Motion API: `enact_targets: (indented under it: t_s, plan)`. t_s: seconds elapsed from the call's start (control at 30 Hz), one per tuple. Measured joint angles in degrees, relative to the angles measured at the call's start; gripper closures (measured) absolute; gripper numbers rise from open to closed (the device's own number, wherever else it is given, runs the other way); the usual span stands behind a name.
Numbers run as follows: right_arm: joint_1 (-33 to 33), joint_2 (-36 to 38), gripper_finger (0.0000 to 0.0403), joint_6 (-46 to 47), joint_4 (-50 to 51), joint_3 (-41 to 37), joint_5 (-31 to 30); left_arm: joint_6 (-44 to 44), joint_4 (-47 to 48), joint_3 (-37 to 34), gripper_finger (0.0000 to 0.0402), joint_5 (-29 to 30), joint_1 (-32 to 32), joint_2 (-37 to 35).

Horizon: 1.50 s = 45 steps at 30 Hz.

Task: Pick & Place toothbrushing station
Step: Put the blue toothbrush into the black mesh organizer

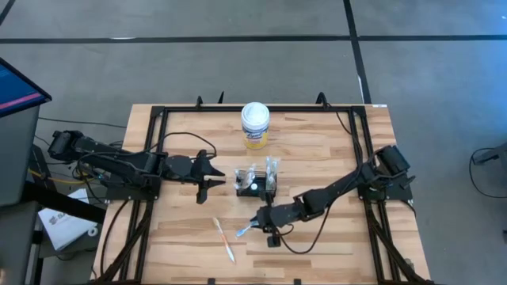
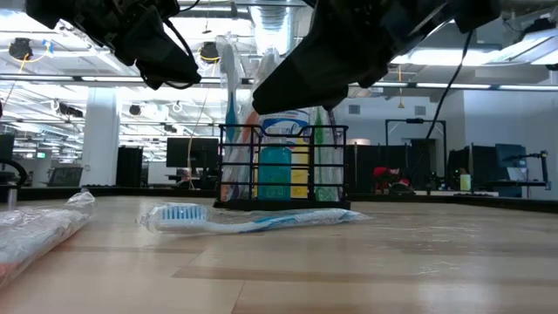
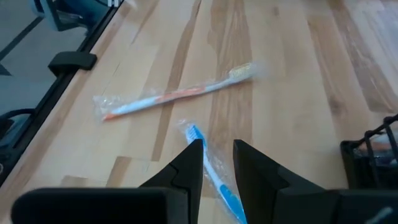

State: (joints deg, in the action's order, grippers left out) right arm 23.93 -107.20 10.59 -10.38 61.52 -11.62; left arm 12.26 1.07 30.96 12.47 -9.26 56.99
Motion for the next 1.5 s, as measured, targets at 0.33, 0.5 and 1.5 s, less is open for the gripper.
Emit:
enact_targets:
  t_s: [0.33,0.5,1.5]
  plan:
    - [0.1,-1.1,0.0324,2.9,-3.1,0.0,0.0,0.0,0.0,0.0,0.0285,0.0,0.0,0.0]
    - [0.4,-3.6,0.0324,1.3,-5.6,0.4,0.8,0.0,0.0,0.0,0.0285,0.0,0.0,0.0]
    - [-0.9,-8.5,0.0321,-0.1,-4.7,2.6,2.8,-1.1,0.0,0.0,0.0285,-0.2,0.0,0.0]
